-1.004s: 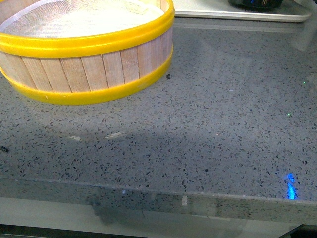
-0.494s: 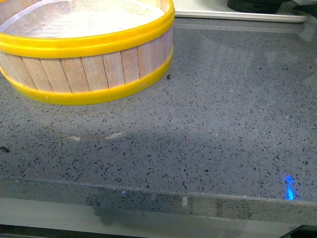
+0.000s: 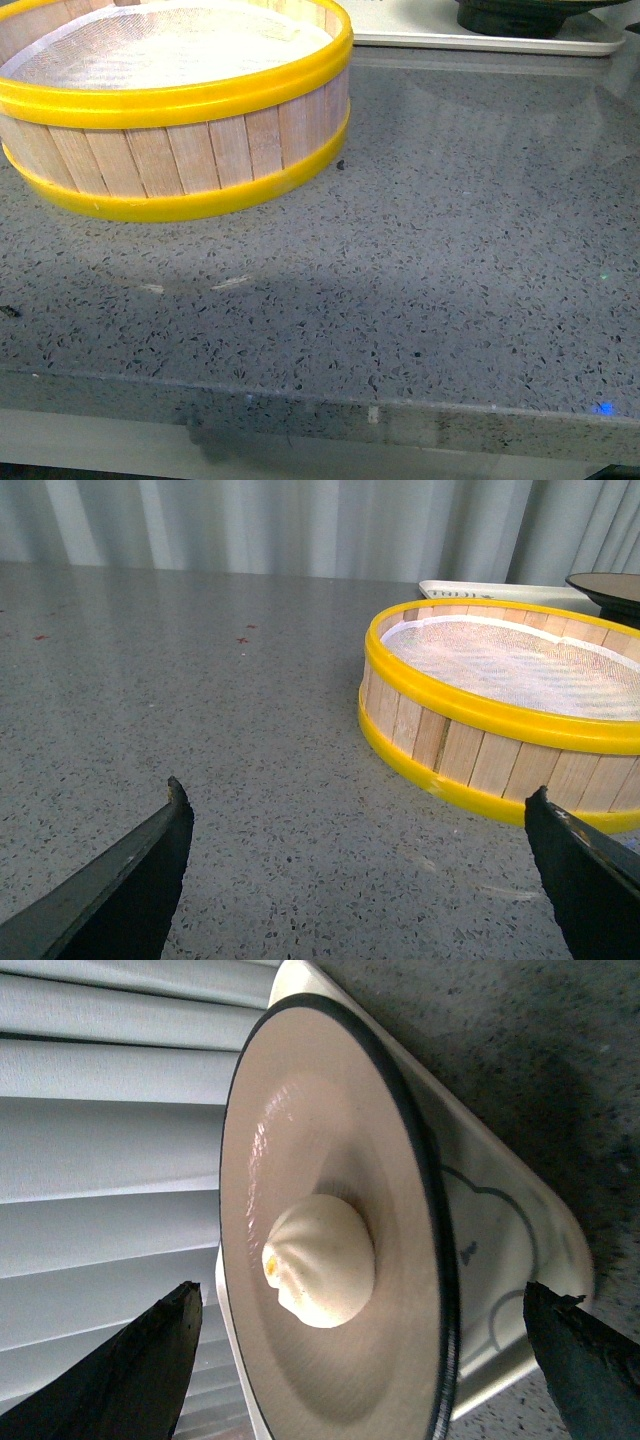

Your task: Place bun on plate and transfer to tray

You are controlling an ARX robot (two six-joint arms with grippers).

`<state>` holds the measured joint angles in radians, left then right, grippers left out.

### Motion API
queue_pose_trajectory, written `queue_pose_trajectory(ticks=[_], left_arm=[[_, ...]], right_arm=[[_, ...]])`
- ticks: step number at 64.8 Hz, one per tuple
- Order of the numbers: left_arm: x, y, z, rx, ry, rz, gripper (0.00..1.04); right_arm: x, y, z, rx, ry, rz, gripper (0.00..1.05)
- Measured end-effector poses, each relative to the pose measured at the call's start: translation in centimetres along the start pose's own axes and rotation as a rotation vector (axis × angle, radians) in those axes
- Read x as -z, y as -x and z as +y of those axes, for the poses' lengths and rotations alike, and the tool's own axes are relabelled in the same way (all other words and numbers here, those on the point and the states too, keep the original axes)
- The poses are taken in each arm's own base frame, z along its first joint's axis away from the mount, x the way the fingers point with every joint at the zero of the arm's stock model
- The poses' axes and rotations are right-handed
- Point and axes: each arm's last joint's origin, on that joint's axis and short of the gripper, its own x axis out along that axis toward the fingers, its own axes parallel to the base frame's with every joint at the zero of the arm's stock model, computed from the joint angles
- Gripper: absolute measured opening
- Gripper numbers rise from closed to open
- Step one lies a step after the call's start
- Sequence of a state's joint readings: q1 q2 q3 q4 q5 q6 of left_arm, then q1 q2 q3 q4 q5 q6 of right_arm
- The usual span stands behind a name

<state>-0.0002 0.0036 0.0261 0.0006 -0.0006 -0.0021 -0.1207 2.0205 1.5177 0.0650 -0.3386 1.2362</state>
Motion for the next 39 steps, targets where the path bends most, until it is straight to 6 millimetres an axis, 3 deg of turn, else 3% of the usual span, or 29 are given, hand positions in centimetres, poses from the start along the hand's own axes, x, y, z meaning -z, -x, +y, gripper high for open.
queue_pose_trajectory(ticks=[9, 18, 20, 28, 36, 39], left_arm=[[0.0, 0.0, 0.0, 0.000, 0.000, 0.000, 0.98], [0.0, 0.0, 0.0, 0.000, 0.000, 0.000, 0.98], [0.0, 0.0, 0.0, 0.000, 0.000, 0.000, 0.98], [0.0, 0.0, 0.0, 0.000, 0.000, 0.000, 0.98], [0.0, 0.0, 0.0, 0.000, 0.000, 0.000, 0.98], [0.0, 0.0, 0.0, 0.000, 0.000, 0.000, 0.98]], right_arm=[[-0.2, 3.1, -1.3, -0.015, 0.002, -0.053, 0.96], [-0.2, 11.5, -2.8, -0.018, 0.159, -0.311, 0.96], [0.5, 14.0, -3.3, 0.010, 0.235, -0.396, 0.96], [3.7, 20.1, -5.5, 0.088, 0.435, -0.577, 0.96], [6.8, 24.2, -6.9, 0.123, 0.675, -0.683, 0.96], [8.5, 25.7, -8.3, 0.160, 0.807, -0.721, 0.96]])
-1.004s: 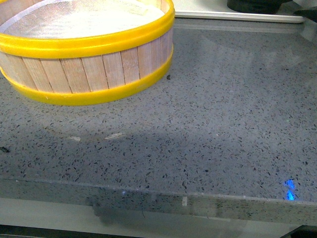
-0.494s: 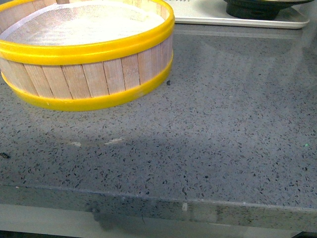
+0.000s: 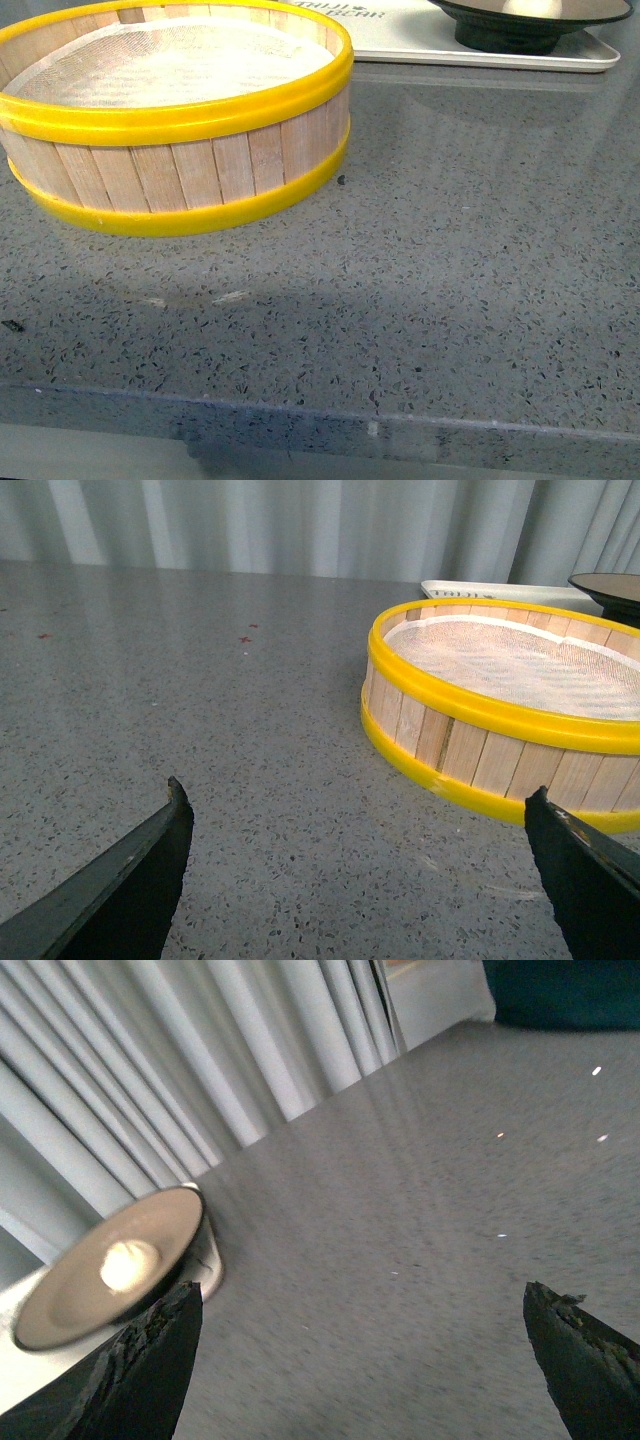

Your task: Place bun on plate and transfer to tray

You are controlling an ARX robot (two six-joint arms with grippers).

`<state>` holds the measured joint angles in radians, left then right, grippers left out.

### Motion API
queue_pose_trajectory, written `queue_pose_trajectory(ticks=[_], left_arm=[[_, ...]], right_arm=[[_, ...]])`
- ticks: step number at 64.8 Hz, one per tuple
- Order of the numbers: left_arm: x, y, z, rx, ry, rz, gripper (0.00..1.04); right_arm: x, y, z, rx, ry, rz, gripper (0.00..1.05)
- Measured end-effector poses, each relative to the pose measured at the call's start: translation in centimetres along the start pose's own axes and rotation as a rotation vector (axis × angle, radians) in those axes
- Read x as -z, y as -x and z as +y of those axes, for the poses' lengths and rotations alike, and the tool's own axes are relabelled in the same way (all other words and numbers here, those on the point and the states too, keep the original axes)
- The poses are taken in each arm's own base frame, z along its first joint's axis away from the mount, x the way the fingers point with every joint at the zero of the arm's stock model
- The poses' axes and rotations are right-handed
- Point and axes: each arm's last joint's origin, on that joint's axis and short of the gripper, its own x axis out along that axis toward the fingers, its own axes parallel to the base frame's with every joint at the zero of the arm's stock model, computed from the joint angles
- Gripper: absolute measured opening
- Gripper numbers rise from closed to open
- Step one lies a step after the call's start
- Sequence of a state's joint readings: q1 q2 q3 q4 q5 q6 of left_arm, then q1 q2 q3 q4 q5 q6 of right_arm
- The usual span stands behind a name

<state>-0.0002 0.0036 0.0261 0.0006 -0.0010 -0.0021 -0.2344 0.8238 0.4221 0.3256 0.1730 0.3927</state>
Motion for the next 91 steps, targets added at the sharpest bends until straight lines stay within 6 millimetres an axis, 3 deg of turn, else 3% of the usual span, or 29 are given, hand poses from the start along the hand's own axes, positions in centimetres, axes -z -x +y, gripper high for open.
queue_pose_trajectory(ticks=[10, 16, 19, 25, 49, 91], left_arm=[[0.0, 0.0, 0.0, 0.001, 0.000, 0.000, 0.98], [0.0, 0.0, 0.0, 0.000, 0.000, 0.000, 0.98], [0.0, 0.0, 0.0, 0.000, 0.000, 0.000, 0.98], [0.0, 0.0, 0.0, 0.000, 0.000, 0.000, 0.98], [0.0, 0.0, 0.0, 0.000, 0.000, 0.000, 0.98], [0.0, 0.0, 0.0, 0.001, 0.000, 0.000, 0.98]], right_arm=[[2.1, 3.8, -1.2, 0.029, 0.345, -0.098, 0.96], [2.7, 5.4, -1.2, -0.014, 0.464, -0.127, 0.94], [3.3, 6.8, -1.0, -0.242, 0.461, -0.057, 0.83], [5.4, 8.8, -0.9, -0.419, 0.422, 0.012, 0.59], [7.0, 8.9, -1.6, -0.413, 0.403, 0.009, 0.01], [8.9, 8.7, -2.3, -0.414, 0.399, 0.005, 0.02]])
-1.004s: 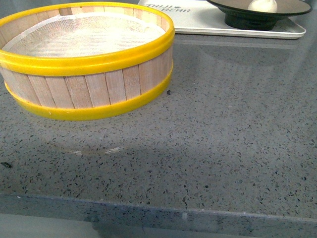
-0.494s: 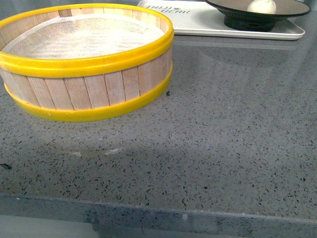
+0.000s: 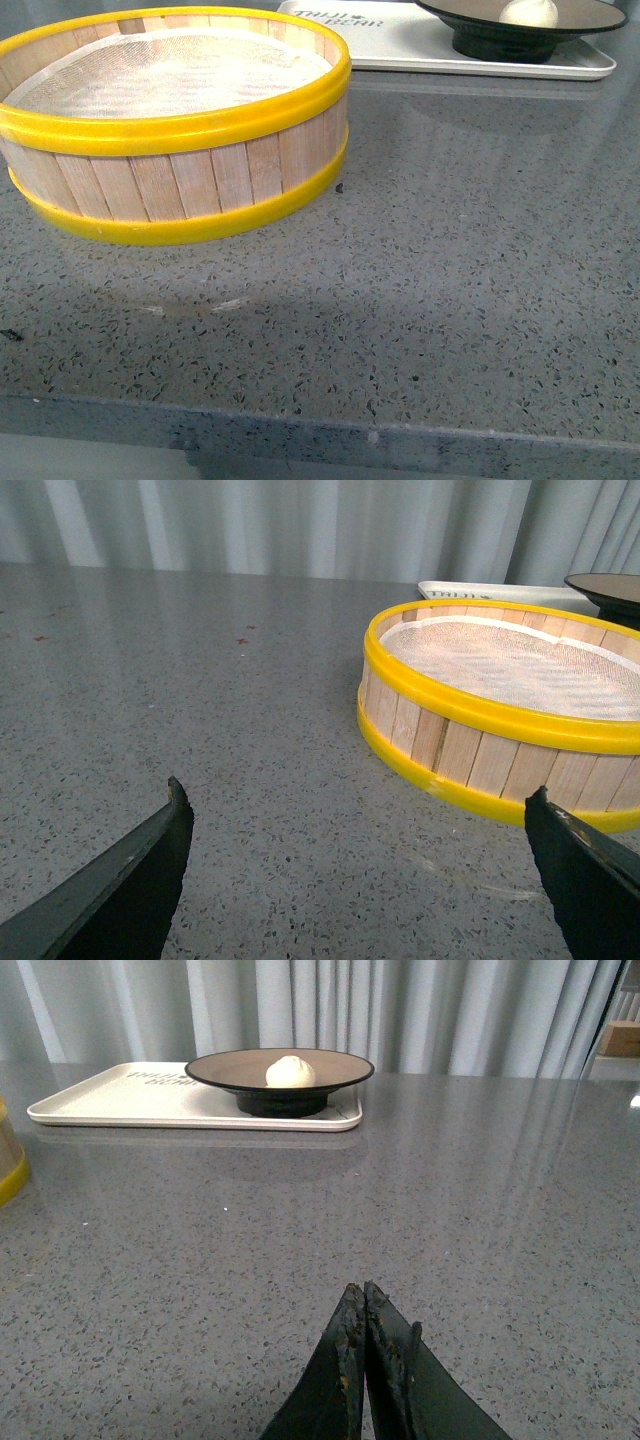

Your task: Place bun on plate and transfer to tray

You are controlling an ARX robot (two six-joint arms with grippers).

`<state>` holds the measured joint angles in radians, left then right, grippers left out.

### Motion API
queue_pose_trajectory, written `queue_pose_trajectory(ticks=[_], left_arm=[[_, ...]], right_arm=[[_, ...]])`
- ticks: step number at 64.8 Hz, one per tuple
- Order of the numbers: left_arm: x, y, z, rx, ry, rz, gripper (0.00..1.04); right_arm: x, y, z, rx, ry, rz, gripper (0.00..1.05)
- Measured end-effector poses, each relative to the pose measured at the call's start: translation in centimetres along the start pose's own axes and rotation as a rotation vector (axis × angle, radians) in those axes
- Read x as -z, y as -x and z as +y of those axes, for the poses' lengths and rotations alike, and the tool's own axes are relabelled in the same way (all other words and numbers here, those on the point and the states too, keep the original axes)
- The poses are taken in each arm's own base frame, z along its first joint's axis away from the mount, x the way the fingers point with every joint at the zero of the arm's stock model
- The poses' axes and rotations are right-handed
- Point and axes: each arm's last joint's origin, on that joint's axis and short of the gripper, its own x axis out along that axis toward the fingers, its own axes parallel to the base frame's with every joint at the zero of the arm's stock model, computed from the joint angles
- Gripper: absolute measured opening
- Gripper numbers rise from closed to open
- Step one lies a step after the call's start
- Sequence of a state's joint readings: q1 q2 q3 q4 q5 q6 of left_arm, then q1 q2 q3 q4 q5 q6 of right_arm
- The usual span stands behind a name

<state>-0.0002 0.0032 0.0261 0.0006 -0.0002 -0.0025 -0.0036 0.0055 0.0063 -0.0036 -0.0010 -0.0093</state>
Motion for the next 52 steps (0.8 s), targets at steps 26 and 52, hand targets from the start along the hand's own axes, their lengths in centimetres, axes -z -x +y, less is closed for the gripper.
queue_pose_trajectory(ticks=[26, 52], left_arm=[[0.00, 0.00, 0.00, 0.000, 0.000, 0.000, 0.98], [0.00, 0.00, 0.00, 0.000, 0.000, 0.000, 0.98]], right_arm=[[-0.01, 0.01, 0.00, 0.000, 0.000, -0.002, 0.02], [-0.01, 0.01, 0.00, 0.000, 0.000, -0.002, 0.58]])
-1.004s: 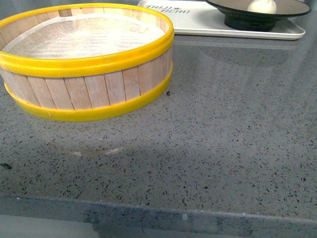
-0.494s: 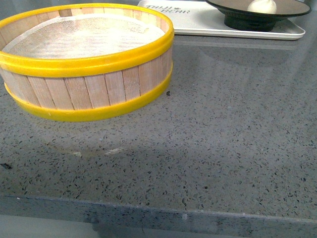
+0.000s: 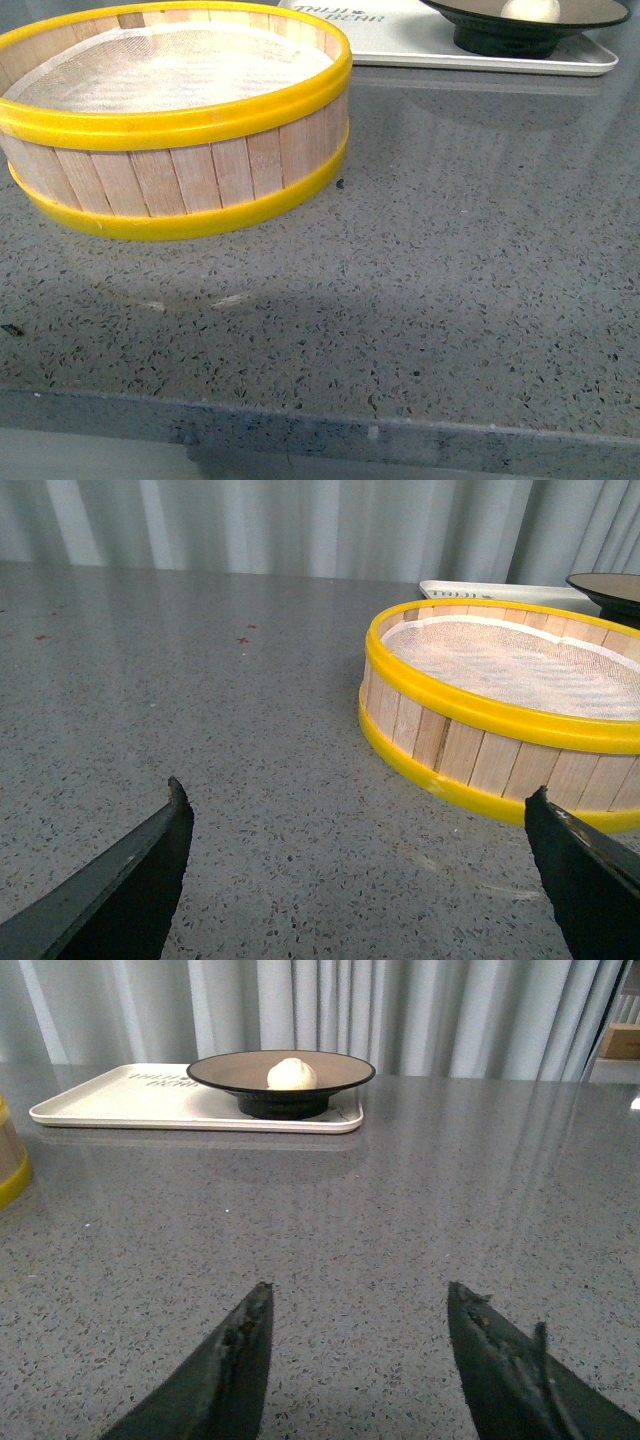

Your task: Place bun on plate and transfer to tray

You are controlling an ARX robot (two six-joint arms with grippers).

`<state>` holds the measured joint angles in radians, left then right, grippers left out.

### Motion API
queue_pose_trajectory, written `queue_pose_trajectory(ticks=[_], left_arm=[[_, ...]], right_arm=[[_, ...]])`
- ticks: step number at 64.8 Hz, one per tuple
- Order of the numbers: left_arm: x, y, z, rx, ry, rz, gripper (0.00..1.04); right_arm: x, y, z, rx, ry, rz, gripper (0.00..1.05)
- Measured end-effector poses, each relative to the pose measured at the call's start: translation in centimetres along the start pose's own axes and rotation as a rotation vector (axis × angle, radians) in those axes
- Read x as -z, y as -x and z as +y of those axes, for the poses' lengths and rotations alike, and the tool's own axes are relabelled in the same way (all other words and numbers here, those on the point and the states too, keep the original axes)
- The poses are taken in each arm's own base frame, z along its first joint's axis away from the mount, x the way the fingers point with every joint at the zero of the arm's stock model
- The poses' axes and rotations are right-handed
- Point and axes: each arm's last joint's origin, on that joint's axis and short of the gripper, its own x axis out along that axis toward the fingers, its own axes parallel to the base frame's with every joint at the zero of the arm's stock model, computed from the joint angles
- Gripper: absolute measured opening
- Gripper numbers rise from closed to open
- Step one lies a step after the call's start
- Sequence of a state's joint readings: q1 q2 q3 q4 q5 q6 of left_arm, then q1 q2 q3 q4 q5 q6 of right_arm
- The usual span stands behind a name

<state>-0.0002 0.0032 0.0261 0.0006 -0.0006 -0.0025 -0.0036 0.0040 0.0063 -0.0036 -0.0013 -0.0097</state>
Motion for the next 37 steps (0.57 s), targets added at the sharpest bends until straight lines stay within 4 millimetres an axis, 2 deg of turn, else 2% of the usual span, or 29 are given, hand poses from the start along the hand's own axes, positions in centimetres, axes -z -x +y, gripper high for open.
queue_pose_trajectory(ticks=[16, 37], left_arm=[[0.00, 0.00, 0.00, 0.000, 0.000, 0.000, 0.98], [0.00, 0.00, 0.00, 0.000, 0.000, 0.000, 0.98]], right_arm=[[0.00, 0.00, 0.00, 0.000, -0.001, 0.000, 0.97], [0.00, 0.00, 0.00, 0.000, -0.003, 0.000, 0.96]])
